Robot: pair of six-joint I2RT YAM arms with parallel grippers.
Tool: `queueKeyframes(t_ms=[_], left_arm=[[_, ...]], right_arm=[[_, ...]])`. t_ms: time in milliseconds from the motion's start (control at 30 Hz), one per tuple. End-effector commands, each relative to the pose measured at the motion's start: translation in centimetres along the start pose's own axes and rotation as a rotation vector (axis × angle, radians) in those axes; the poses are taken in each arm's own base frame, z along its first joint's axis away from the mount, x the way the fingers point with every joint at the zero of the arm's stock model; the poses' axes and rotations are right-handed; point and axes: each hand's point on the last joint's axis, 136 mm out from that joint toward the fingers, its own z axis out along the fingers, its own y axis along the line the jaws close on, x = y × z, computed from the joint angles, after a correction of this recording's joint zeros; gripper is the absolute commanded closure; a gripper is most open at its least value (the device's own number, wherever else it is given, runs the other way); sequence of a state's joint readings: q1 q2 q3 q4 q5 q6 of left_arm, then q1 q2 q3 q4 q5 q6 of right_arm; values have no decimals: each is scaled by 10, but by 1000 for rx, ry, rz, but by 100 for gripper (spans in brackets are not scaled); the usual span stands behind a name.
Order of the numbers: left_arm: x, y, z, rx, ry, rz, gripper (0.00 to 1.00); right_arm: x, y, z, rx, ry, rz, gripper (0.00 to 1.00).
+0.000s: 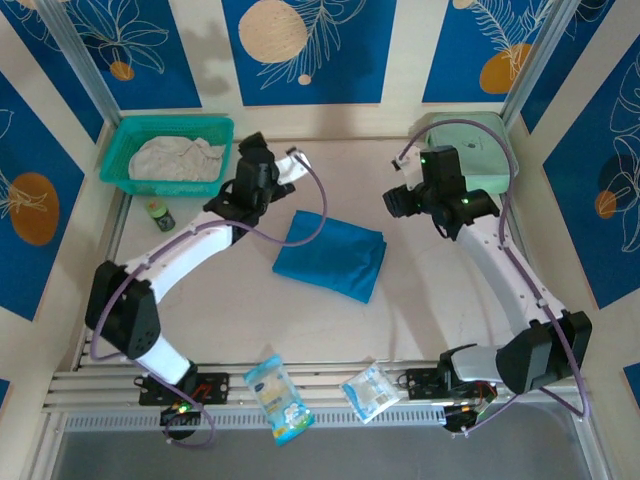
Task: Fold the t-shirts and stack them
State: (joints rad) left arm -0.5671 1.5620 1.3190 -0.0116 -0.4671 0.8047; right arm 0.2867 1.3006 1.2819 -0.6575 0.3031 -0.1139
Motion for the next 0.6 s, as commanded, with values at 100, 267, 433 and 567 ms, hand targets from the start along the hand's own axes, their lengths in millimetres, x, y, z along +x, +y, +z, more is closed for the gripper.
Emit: queueKeyframes(t_ms=[100,267,433,567], left_arm=[[54,-33,-31,225,371,-369,1],[84,-88,-25,352,534,-442,1],[89,-140,-11,476,571,-559,0],[90,-174,0,561,595,-618,0]], right_arm=[[90,52,10,-98,301,507,25],[119,83,35,-127,374,670,25],[139,101,60,-101,456,710,27],[155,108,73,-57,518,712,34]])
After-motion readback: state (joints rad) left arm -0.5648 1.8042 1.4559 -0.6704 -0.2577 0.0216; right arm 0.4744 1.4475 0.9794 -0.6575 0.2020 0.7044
